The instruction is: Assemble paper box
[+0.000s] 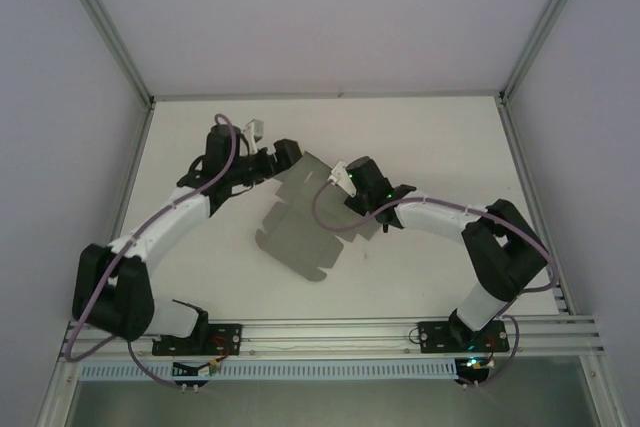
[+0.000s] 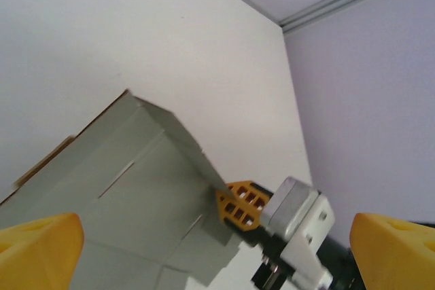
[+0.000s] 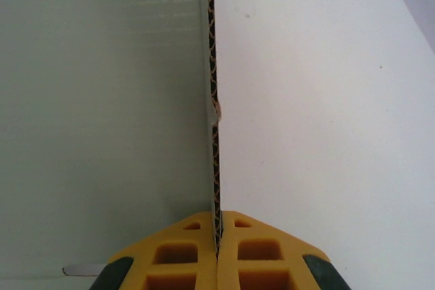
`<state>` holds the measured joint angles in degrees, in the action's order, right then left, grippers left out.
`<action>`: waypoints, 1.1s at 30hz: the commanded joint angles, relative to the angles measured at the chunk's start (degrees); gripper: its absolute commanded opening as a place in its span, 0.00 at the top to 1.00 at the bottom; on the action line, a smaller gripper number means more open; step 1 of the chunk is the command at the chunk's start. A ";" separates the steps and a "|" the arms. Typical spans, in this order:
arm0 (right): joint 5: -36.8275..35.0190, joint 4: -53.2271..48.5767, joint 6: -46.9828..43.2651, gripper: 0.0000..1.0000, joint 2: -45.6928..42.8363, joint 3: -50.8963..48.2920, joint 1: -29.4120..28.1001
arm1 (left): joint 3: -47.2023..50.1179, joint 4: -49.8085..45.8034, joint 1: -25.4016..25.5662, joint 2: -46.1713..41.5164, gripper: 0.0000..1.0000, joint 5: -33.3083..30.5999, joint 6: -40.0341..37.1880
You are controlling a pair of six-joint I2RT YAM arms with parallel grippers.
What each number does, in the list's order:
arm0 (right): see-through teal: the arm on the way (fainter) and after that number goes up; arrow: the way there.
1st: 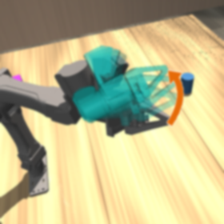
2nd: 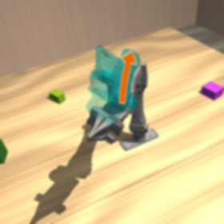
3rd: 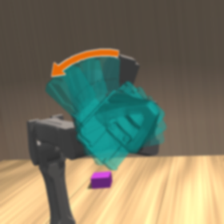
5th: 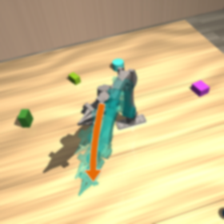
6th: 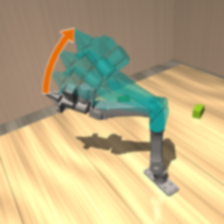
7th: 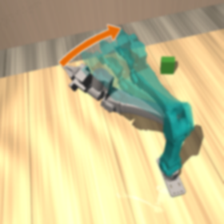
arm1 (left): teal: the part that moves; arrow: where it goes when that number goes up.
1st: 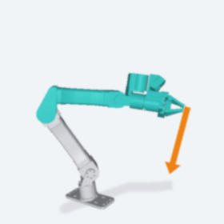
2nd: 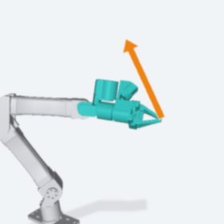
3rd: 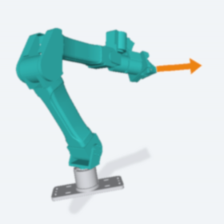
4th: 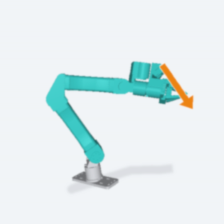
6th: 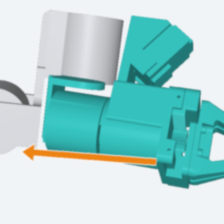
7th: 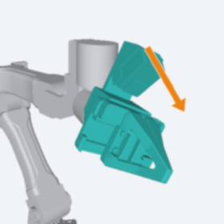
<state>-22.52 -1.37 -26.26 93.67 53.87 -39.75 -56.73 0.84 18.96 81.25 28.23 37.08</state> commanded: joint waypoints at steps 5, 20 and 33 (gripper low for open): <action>2.49 1.22 -1.02 1.00 -4.29 -1.73 -0.12 | -6.83 7.58 0.70 11.41 0.00 6.74 5.40; 4.62 3.10 -3.04 1.00 -7.28 -3.69 -0.07 | -11.22 -6.99 2.00 14.50 0.65 -5.83 -4.38; 5.47 2.39 -1.04 1.00 -6.98 -1.72 -0.13 | -12.38 -12.98 10.49 13.11 0.75 -12.29 -15.54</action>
<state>-17.91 0.03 -28.73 86.48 50.15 -39.75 -67.35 -10.72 28.10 95.55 17.98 24.67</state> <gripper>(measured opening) 0.047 0.244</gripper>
